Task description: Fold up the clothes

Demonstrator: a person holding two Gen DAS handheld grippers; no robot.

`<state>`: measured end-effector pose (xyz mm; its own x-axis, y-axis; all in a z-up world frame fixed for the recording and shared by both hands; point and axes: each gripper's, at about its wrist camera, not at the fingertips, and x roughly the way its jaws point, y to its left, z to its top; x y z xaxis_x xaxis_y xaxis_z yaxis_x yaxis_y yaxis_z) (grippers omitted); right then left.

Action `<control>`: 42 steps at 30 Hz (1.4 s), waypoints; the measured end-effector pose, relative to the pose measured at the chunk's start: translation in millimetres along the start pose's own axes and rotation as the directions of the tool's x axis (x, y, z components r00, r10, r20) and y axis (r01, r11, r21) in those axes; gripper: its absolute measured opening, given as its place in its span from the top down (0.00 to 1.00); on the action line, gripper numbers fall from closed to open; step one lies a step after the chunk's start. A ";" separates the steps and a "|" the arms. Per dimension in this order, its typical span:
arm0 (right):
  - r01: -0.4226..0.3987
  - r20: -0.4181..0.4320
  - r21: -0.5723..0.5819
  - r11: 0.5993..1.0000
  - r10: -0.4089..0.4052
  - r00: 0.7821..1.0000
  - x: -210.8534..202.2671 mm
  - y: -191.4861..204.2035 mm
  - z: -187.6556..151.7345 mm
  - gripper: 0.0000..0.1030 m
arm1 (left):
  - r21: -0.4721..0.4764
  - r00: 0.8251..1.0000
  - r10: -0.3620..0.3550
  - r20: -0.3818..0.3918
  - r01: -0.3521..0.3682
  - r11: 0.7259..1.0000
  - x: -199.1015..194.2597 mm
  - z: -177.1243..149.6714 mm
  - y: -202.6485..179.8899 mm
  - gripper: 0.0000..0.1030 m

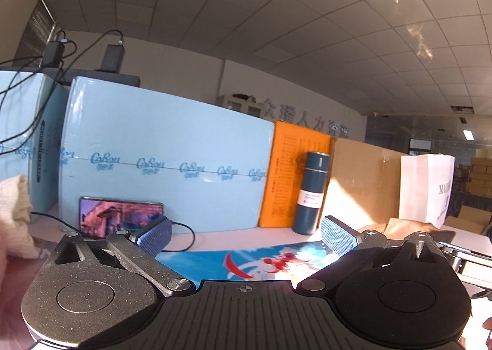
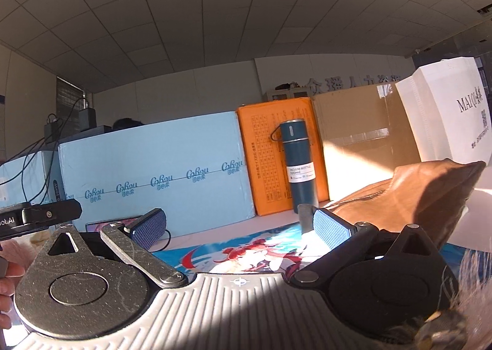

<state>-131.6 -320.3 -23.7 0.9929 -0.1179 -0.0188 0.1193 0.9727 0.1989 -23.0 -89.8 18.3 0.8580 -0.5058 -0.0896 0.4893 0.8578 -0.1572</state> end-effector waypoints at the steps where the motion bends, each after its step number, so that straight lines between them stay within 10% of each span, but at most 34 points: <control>1: 0.024 -0.003 0.000 1.000 -0.024 1.000 -6.9 -8.0 1.1 0.00 | -0.011 0.999 -0.033 -0.017 0.032 0.999 3.8 0.4 -6.3 0.00; 12: 0.245 -0.065 0.120 0.962 -0.239 0.969 -44.2 -106.3 9.5 0.00 | -0.235 0.930 -0.322 -0.177 0.277 0.932 94.9 -2.8 -66.7 0.00; 19: 0.351 -0.165 0.280 0.894 -0.315 0.935 -26.4 -169.5 12.5 0.00 | -0.582 0.809 -0.494 -0.319 0.244 0.776 191.5 -15.4 -72.4 0.00; 26: 0.308 -0.209 0.481 0.821 -0.233 0.950 11.9 -223.5 23.5 0.00 | -0.732 0.701 -0.659 -0.272 0.294 0.615 238.9 -45.4 -97.3 0.00; 28: 0.297 -0.218 0.514 0.805 -0.212 0.952 26.1 -233.8 26.7 0.00 | -0.714 0.676 -0.688 -0.263 0.343 0.610 238.1 -49.4 -104.2 0.00; 34: 0.344 -0.245 0.556 0.757 -0.247 0.938 66.1 -245.9 33.7 0.04 | -0.662 0.689 -0.665 -0.287 0.359 0.658 237.1 -55.5 -97.9 0.00; 38: 0.473 -0.346 0.508 0.720 -0.332 0.878 84.6 -239.2 33.2 0.63 | -0.649 0.685 -0.664 -0.299 0.364 0.668 239.3 -61.0 -92.8 0.00; 42: 0.502 -0.359 0.457 0.734 -0.363 0.860 86.8 -225.1 36.5 0.86 | -0.649 0.683 -0.662 -0.309 0.358 0.672 242.0 -64.0 -88.5 0.00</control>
<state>-72.5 -556.7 -34.3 0.8120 -0.3830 -0.4403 0.5831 0.5638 0.5849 131.4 -294.0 -52.3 0.2133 -0.9415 -0.2608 0.5346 0.3359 -0.7755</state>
